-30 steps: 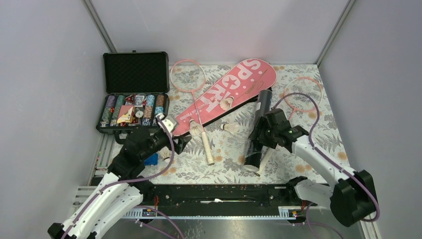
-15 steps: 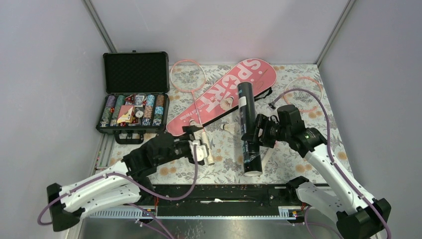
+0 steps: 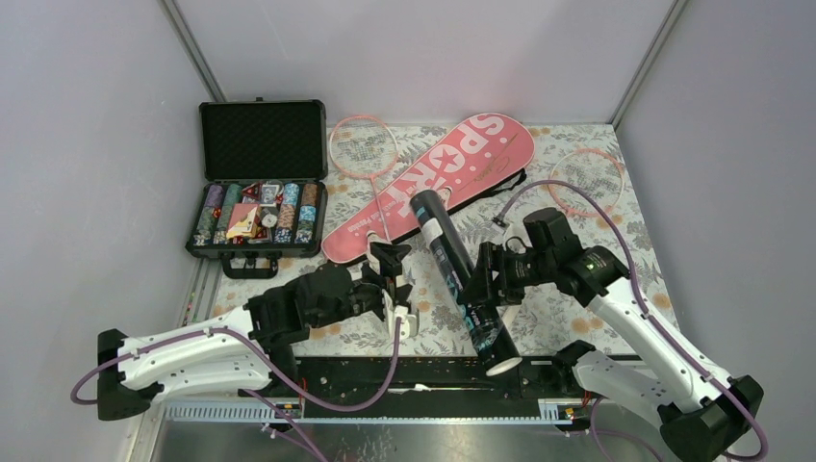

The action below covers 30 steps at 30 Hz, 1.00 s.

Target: Pack up the badminton gear

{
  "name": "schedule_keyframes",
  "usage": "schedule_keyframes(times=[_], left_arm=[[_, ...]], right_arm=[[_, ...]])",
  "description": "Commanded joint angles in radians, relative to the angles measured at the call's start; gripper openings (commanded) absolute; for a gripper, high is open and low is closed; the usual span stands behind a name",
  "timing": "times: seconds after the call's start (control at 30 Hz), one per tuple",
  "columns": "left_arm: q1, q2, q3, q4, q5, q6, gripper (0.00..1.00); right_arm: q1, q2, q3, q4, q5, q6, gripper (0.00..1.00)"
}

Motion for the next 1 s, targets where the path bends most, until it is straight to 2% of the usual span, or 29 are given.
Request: schedule_keyframes(times=[0.0, 0.13, 0.4, 0.57, 0.97], left_arm=[[-0.025, 0.004, -0.006, 0.033, -0.008, 0.089, 0.92], [-0.028, 0.047, -0.001, 0.016, 0.023, 0.144, 0.92], [-0.051, 0.158, 0.114, -0.104, 0.074, 0.274, 0.93], [-0.054, 0.16, 0.107, -0.061, 0.074, 0.3, 0.93], [-0.07, 0.195, 0.124, -0.06, 0.113, 0.331, 0.91]], right_arm=[[0.057, 0.01, 0.063, -0.006, -0.097, -0.013, 0.53], [0.106, 0.043, 0.088, -0.026, -0.116, -0.004, 0.53], [0.153, 0.098, 0.171, -0.056, -0.177, -0.047, 0.53], [0.175, 0.143, 0.235, -0.144, -0.205, -0.122, 0.53], [0.227, 0.188, 0.245, -0.128, -0.233, -0.134, 0.53]])
